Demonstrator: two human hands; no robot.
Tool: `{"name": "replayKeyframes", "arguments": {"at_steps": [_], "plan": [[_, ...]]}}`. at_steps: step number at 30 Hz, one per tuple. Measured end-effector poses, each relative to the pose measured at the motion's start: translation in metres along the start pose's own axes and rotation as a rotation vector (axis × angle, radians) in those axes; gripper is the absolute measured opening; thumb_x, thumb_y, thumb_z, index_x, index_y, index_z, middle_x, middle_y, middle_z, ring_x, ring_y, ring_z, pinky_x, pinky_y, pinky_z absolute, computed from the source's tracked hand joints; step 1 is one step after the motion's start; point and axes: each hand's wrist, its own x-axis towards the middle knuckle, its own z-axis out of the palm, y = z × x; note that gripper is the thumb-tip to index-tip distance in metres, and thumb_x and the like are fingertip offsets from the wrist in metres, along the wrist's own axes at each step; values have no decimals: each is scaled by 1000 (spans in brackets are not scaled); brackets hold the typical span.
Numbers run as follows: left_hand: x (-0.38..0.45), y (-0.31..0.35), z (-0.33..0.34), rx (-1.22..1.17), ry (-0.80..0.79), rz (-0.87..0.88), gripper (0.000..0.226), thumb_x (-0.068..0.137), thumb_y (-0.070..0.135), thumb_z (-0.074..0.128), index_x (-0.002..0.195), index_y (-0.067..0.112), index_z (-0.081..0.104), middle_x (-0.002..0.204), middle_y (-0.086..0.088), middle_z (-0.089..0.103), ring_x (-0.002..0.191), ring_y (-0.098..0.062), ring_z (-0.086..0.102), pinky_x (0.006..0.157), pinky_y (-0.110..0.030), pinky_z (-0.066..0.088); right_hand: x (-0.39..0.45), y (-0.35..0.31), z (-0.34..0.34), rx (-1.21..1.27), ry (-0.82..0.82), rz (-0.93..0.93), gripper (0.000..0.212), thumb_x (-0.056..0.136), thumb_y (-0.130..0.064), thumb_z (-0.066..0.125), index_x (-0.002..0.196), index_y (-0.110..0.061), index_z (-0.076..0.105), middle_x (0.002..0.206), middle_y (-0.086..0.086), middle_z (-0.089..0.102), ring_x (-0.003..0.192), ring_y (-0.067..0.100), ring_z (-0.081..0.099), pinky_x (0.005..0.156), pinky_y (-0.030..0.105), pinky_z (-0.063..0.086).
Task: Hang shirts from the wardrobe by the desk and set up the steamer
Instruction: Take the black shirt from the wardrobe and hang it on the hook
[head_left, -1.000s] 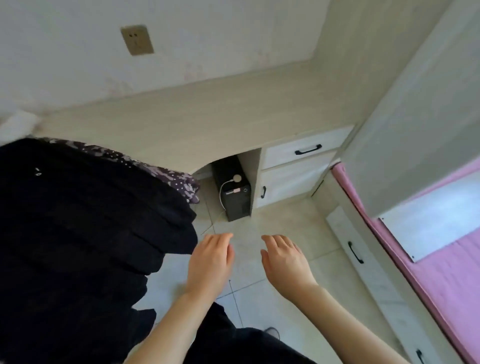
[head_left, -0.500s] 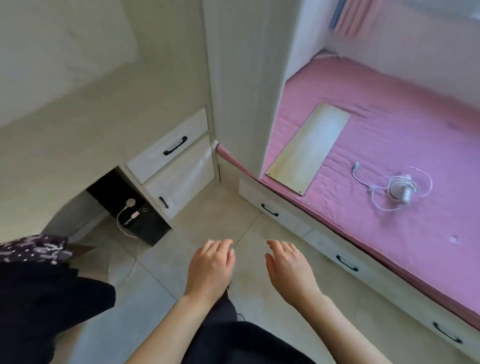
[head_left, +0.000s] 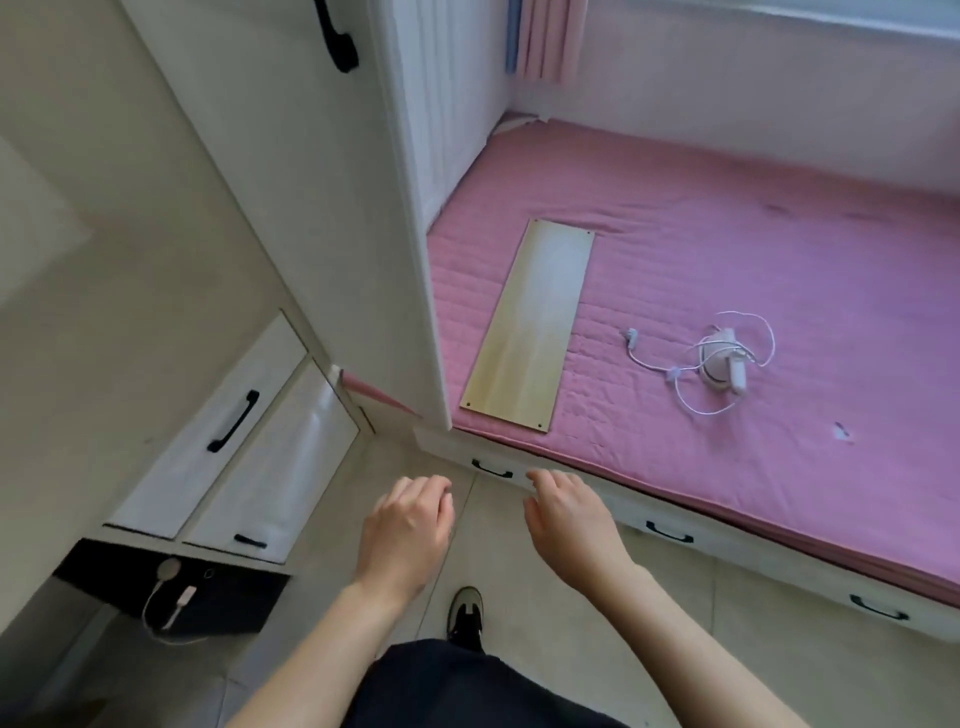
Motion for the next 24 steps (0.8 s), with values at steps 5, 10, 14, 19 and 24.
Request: {"name": "replayKeyframes", "arguments": {"at_steps": [5,10,14,19,24], "plan": [[79,-12,-2,-10,-29,77,14,90,16,58,100,17,68,88,5,69,85,-16,62,68,-35,55,70,7,-15,-1,82,71,13,86,-15,56,96,-9,61,84,7,64,79,30,59,68,38,50],[138,5,11,-51,-80,130,19,91,19,56,106,16,67,94,4,70,89,-16,61,74,-34,54,111,26,-27,19,81,115,18,91,-18,49,102,-10,61,91,7,65,85,30,59,72,39,49],[177,20,17,-75,-94,151,21,93,20,53,110,17,65,98,5,69,92,-14,60,77,-29,51,147,48,-36,14,66,109,20,92,-18,49,106,-10,62,95,8,67,89,30,60,76,39,50],[225,28,28,-124,-67,65,27,96,20,48,119,17,62,106,4,68,97,-10,60,83,-28,52,198,74,-51,-27,70,17,21,83,-12,64,103,-5,67,83,9,67,75,32,64,64,39,54],[273,48,37,-125,22,-75,26,96,17,50,118,13,64,104,2,68,93,-10,59,79,-24,51,257,102,-85,-13,27,-114,31,98,-23,43,122,-9,56,109,7,64,102,28,57,86,36,48]]}}
